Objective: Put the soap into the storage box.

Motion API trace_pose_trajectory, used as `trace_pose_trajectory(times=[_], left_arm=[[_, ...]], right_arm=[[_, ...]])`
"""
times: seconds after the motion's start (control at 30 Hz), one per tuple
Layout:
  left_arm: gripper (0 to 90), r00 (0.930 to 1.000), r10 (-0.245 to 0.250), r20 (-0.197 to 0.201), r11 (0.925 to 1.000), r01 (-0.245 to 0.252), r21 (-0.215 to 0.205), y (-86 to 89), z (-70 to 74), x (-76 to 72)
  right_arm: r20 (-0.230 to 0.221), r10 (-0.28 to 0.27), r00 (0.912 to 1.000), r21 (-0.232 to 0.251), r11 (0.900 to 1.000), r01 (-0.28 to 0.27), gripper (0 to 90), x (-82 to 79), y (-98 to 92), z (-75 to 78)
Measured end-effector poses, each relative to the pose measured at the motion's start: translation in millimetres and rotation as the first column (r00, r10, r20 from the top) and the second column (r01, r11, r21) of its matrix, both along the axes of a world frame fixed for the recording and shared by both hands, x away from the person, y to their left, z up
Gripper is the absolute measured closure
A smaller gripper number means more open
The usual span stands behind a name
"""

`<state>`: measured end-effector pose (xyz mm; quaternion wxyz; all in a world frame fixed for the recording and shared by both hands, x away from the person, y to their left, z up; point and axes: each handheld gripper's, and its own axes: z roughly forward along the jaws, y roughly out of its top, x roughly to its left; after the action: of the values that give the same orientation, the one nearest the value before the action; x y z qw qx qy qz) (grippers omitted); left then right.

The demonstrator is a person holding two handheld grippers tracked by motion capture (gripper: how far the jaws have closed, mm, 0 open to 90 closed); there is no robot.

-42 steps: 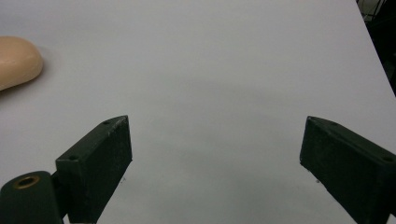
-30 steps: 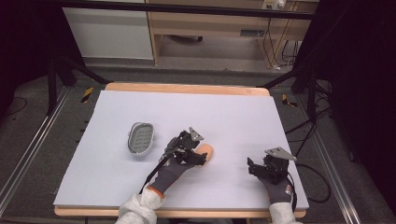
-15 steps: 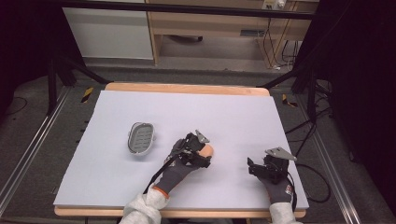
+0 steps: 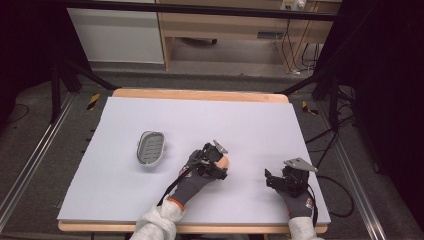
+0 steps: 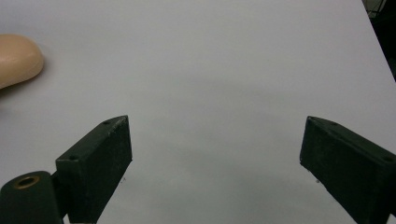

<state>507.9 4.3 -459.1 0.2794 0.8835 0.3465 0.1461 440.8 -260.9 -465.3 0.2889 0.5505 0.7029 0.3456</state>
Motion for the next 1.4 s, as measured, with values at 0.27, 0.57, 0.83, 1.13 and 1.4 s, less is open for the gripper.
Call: trace_pose_trajectory(times=[0.27, 0.57, 0.83, 1.13, 1.4], left_arm=[[28.3, 0.9997, 0.006, -0.026, 1.0, -0.006, 0.001, -1.2, -3.5, 3.9], [28.5, 0.9985, 0.016, -0.052, 0.9999, -0.016, -0.002, -1.4, -7.5, 7.9], [30.2, 0.9971, 0.03, -0.07, 0.9995, -0.03, 0.002, -2.3, -6.2, 9.3], [31.1, 0.9967, 0.044, -0.068, 0.999, -0.044, 0.002, -3.2, -5.9, 9.5], [31.3, 0.9977, 0.036, -0.058, 0.9994, -0.036, 0.002, 0.2, 1.9, 4.7]], right_arm=[[-0.001, 0.0, 1.0, 0.0, 1.0, 0.0, 9.4, 0.2, 0.0, -0.1], [-0.001, 0.001, 1.0, 0.0, 1.0, -0.001, 9.4, 0.4, 0.3, -0.3], [0.0, 0.001, 1.0, -0.005, 1.0, -0.001, 9.4, 0.4, 0.3, -0.3], [-0.001, 0.003, 1.0, -0.005, 1.0, -0.003, 9.4, -0.1, 0.6, -0.1], [0.0, 0.005, 1.0, 0.002, 1.0, -0.005, 9.4, -1.0, 0.1, 0.0]])
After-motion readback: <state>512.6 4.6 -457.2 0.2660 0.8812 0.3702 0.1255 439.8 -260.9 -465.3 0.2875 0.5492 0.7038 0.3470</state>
